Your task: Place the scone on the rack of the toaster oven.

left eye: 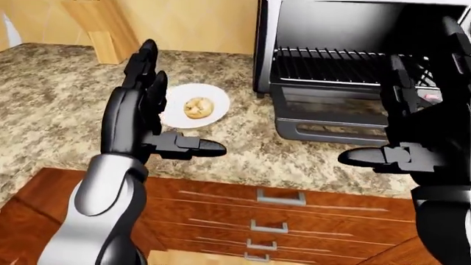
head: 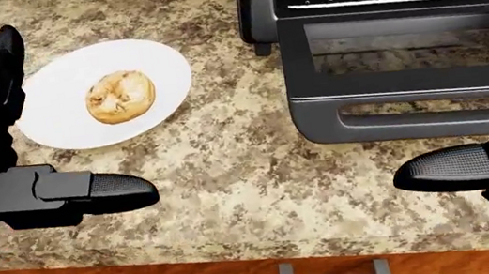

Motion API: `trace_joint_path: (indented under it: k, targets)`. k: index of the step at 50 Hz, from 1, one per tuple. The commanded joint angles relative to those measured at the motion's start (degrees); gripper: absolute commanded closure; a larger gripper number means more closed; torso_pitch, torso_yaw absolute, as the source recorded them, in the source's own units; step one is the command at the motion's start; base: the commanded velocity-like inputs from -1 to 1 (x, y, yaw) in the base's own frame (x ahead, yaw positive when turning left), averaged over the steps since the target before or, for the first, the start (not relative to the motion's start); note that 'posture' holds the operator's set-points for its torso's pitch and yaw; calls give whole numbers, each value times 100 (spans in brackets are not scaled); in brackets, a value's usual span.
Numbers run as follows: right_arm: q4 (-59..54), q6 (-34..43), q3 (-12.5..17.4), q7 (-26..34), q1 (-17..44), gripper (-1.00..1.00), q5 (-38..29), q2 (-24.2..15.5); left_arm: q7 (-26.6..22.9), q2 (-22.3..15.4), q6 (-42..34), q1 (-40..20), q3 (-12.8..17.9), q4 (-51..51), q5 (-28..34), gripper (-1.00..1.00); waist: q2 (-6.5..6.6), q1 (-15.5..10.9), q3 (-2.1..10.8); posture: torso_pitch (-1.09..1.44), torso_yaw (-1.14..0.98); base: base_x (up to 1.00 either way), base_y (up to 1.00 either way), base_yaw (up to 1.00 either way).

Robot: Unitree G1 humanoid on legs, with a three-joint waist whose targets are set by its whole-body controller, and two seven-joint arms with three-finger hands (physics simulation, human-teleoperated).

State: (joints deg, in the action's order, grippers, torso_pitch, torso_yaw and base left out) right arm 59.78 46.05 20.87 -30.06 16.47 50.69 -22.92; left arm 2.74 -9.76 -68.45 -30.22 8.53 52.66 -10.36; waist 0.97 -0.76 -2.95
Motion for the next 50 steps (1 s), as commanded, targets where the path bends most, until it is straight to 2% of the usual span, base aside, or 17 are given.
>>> trace_joint_path:
  k: [1, 3, 5, 7, 8, 9, 12, 15, 17, 19, 20, 24, 27, 40, 41, 47, 50]
  targets:
    - [22, -299, 43, -25, 26, -100, -17, -93, -18, 2, 100, -111, 11, 62, -30, -100, -12, 8, 27, 0, 0, 0, 0, 0]
    - [22, -328, 53, -71, 12, -100, -7, -133, -21, -7, 100, -114, 10, 66, -32, -100, -173, -10, -26, 0, 0, 0, 0, 0]
    - [22, -326, 109, -147, 29, -100, 126, -150, -21, -18, 28, -174, 53, 89, -59, -100, -526, 5, 61, 0, 0, 0, 0, 0]
    - [22, -312, 119, -213, 36, -100, 147, -135, -27, -40, -1, -209, 103, 94, -95, -100, -169, 227, 156, 0, 0, 0, -22, -46]
    - [22, -329, 111, -222, 36, -100, 161, -143, -32, -59, -14, -223, 133, 93, -114, -100, -379, 200, 179, 0, 0, 0, 0, -100]
    - [22, -335, 95, -250, 50, -100, 175, -159, -40, -89, -39, -248, 173, 98, -137, -100, -463, 133, 157, 0, 0, 0, 0, -100]
    - [22, -445, 99, -414, 103, -100, 353, -300, -21, -137, -309, -445, 390, 204, -295, -100, -371, 258, 185, 0, 0, 0, 0, -100]
    - [22, -576, 166, -573, 162, -100, 490, -459, 40, -207, -356, -487, 514, 213, -448, -100, -244, 155, -53, 0, 0, 0, 0, -22]
    - [22, -649, 170, -667, 179, -100, 562, -560, 97, -246, -428, -518, 558, 264, -546, -100, -74, 114, -62, 0, 0, 0, 0, 0]
    - [22, -695, 204, -714, 174, -100, 604, -578, 130, -289, -379, -470, 575, 257, -612, -100, 297, 39, 104, 0, 0, 0, 0, 0]
    - [22, -720, 222, -746, 184, -100, 645, -605, 143, -310, -360, -449, 592, 249, -644, -100, 95, 14, -27, 0, 0, 0, 0, 0]
    - [22, -801, 206, -826, 178, -100, 713, -689, 233, -380, -431, -502, 658, 276, -794, -100, -100, 27, 113, 0, 0, 0, 0, 0]
    - [22, -819, 234, -823, 148, -100, 714, -680, 304, -417, -441, -535, 639, 262, -871, -100, -393, -19, 101, 0, 0, 0, 0, 0]
    - [22, -458, 311, -591, 129, -100, 389, -329, 365, -468, -479, -519, 539, 310, -891, -100, -281, 14, 130, 0, 0, 0, 0, 0]
    - [22, -449, 307, -593, 133, -100, 388, -338, 358, -470, -452, -501, 532, 299, -884, -100, -264, 19, 247, 0, 0, 5, -9, 0]
    - [22, -450, 340, -601, 128, -100, 430, -359, 322, -469, -329, -415, 506, 237, -829, -100, -137, -38, 9, 0, 0, 20, -11, 0]
    - [22, -467, 285, -649, 173, -100, 419, -375, 299, -471, -283, -402, 502, 209, -814, -100, -224, -42, -6, 0, 0, 20, -8, 0]
